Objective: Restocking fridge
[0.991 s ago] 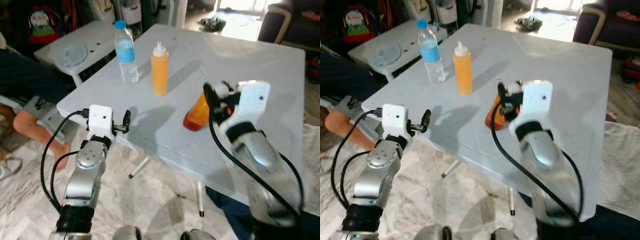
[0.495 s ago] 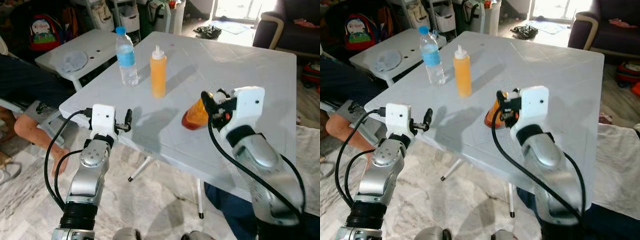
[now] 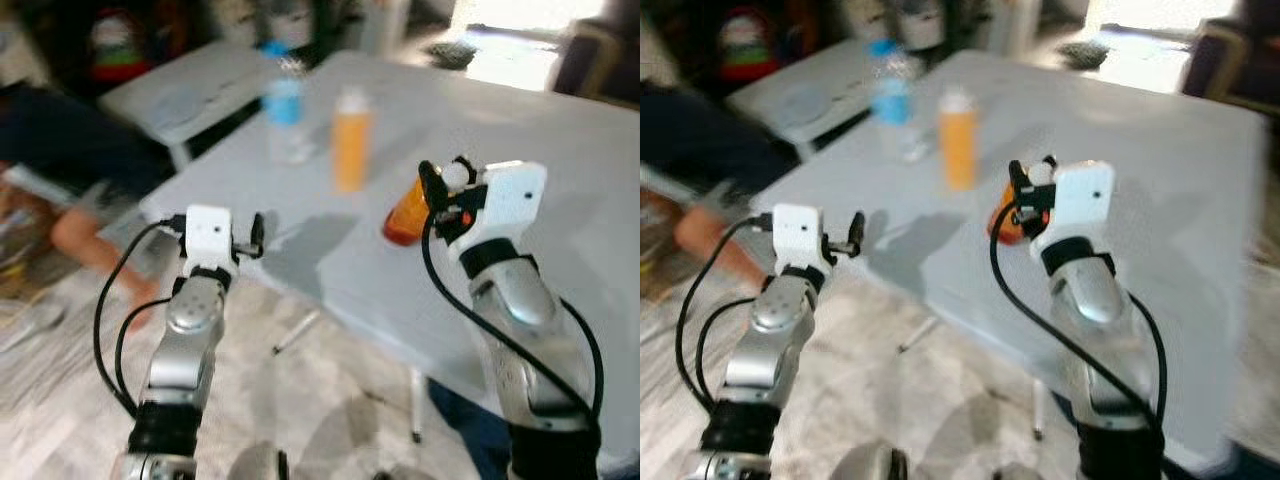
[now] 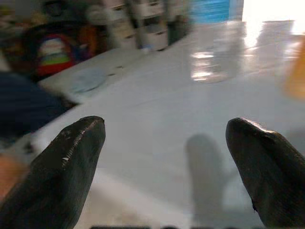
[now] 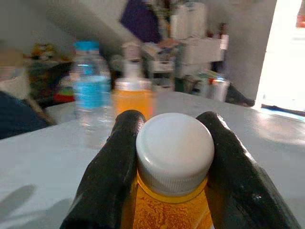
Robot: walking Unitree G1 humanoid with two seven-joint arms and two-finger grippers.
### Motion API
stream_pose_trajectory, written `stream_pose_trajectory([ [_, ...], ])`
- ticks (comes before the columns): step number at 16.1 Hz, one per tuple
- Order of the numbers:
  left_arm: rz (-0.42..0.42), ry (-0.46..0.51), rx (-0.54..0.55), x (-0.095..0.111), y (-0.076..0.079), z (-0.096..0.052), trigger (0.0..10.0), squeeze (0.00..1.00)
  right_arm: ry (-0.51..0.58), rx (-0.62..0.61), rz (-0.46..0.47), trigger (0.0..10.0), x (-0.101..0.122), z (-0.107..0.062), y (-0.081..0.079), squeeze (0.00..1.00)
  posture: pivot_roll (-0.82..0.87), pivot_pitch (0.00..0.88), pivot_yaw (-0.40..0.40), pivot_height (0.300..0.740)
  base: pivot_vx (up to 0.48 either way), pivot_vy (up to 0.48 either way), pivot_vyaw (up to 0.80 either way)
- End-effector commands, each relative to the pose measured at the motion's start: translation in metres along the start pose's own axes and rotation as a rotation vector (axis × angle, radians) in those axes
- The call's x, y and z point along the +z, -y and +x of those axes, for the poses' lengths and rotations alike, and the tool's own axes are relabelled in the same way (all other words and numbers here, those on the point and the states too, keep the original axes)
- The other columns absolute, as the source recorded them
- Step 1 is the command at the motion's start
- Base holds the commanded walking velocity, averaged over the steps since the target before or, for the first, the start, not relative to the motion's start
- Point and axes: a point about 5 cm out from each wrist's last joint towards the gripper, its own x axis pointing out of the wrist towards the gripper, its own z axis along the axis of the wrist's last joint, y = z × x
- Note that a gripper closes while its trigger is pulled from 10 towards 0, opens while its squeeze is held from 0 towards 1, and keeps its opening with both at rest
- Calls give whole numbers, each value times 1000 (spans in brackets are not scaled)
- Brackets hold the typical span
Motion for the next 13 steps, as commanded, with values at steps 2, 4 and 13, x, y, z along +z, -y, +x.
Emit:
stream_pose_trajectory([
  [2,17,2,25,0,-6,-1,10000,0,59,74,16,10000,9,4,-16,0,-7,17,69,740,0,480,800],
  [4,12,2,24,-1,-3,-1,10000,0,87,91,5,10000,13,6,-19,0,-8,18,67,740,0,480,800],
  [13,7,21,31,-2,0,-4,10000,0,94,138,22,10000,6,5,-25,0,-15,4,53,740,0,250,800],
])
